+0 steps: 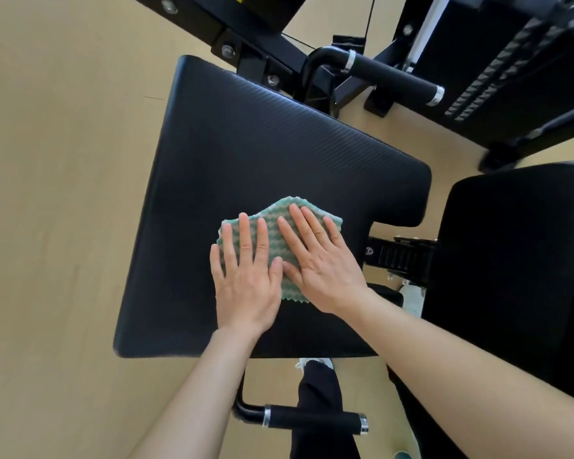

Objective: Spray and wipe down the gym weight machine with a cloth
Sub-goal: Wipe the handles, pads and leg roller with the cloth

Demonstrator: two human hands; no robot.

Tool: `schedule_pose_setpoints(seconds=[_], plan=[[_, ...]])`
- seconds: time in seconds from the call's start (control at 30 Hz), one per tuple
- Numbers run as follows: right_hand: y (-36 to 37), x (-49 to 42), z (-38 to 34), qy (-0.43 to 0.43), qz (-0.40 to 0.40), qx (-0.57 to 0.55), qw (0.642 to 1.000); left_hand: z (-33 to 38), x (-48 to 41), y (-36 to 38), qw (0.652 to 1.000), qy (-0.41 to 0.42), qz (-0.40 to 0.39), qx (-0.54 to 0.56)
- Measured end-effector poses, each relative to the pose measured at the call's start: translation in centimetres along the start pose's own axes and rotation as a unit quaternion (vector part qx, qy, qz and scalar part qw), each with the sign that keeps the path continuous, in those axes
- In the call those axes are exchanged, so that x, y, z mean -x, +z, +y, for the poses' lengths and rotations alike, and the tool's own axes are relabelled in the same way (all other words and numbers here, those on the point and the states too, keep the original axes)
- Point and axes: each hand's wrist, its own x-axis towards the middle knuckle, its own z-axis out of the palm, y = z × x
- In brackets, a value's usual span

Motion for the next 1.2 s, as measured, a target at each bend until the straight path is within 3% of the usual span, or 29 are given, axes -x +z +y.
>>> schedule_pose_setpoints(seconds=[0.13, 0.23, 0.4, 0.5, 0.63, 0.73, 0.87, 1.07, 1.2], plan=[[-1.7, -2.0, 3.3, 0.038, -0.014, 0.004, 0.999, 3.0, -4.2, -0.8, 1.000, 0.015, 0.005, -0.018], [-2.7, -2.8, 6.0, 0.097, -0.016, 0.009, 0.995, 5.8, -7.0, -1.5, 0.998, 0.047, -0.032, -0.023], [-2.4, -1.4, 8.7, 0.255, -0.041, -0.038, 0.965, 10.4, -9.4, -2.6, 0.976, 0.186, -0.114, 0.012], [-1.9, 0.4, 8.4, 0.326, -0.036, -0.097, 0.940, 10.1, -7.4, -3.0, 0.967, 0.237, -0.064, 0.064], [-1.9, 1.6, 7.4, 0.260, 0.013, -0.127, 0.957, 5.2, -3.4, -3.6, 0.996, 0.075, 0.047, 0.010], [-1.9, -0.6, 6.8, 0.233, -0.003, -0.129, 0.964, 0.9, -1.6, -3.8, 0.997, -0.018, 0.031, -0.063], [-2.7, -5.0, 6.1, 0.201, 0.021, -0.099, 0.974, -1.5, -1.1, -2.8, 0.994, 0.009, 0.023, -0.109], [-6.9, -13.2, 2.5, 0.048, 0.060, -0.041, 0.996, -1.6, -1.4, -1.2, 0.991, 0.004, 0.063, -0.115], [-5.8, -13.0, -1.2, -0.039, 0.077, -0.006, 0.996, -1.6, -1.5, -0.8, 0.989, 0.003, 0.083, -0.119]])
